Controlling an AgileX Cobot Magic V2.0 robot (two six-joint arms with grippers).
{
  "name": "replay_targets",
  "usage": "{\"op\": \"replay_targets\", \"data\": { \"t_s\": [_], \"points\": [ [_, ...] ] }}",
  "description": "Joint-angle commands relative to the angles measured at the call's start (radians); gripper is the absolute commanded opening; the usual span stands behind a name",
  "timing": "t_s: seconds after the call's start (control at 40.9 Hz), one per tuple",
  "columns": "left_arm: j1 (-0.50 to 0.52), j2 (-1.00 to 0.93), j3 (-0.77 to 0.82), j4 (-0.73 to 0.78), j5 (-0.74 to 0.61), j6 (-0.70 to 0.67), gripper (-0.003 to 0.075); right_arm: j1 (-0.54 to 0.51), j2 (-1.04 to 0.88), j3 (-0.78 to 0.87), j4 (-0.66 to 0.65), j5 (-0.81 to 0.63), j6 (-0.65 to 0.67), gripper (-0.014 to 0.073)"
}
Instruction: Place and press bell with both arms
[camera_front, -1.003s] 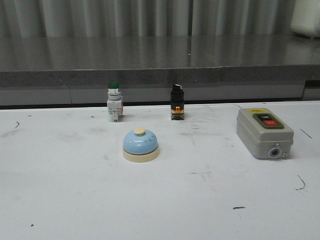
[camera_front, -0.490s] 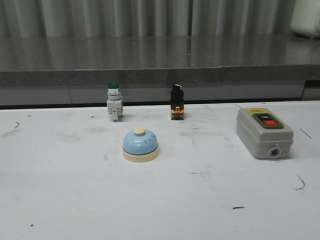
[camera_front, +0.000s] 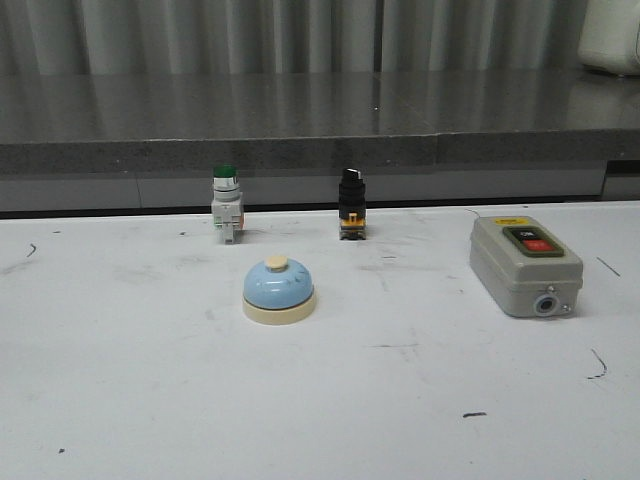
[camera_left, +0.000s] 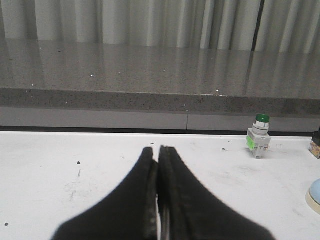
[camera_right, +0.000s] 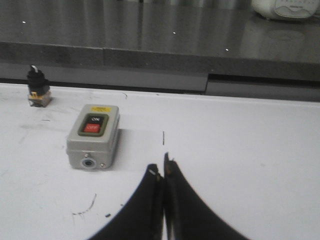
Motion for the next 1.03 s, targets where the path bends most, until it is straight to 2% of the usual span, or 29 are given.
{"op": "replay_targets", "data": {
  "t_s": [0.0,0.073,0.269,1.003],
  "points": [
    [0.001,-0.017,0.023,-0.011,-0.085,-0.010,-0.0020,-0.034,-0.036,0.031,-0.009,-0.108,-0.014,0.0000],
    [0.001,-0.015,0.023,-0.011,-0.085,-0.010,-0.0020,-0.037,-0.035,0.035,-0.009,-0.035,-0.014,0.0000],
    [0.001,-0.015,0.023,-0.011,-0.085,-0.010,-0.0020,-0.037,-0.035,0.036,-0.009,0.052,-0.014,0.0000],
    [0.001,-0.015,0.023,-0.011,-0.085,-0.010,-0.0020,-0.037,-0.035,0.035,-0.009,0.057,-0.014,0.0000]
  ]
}}
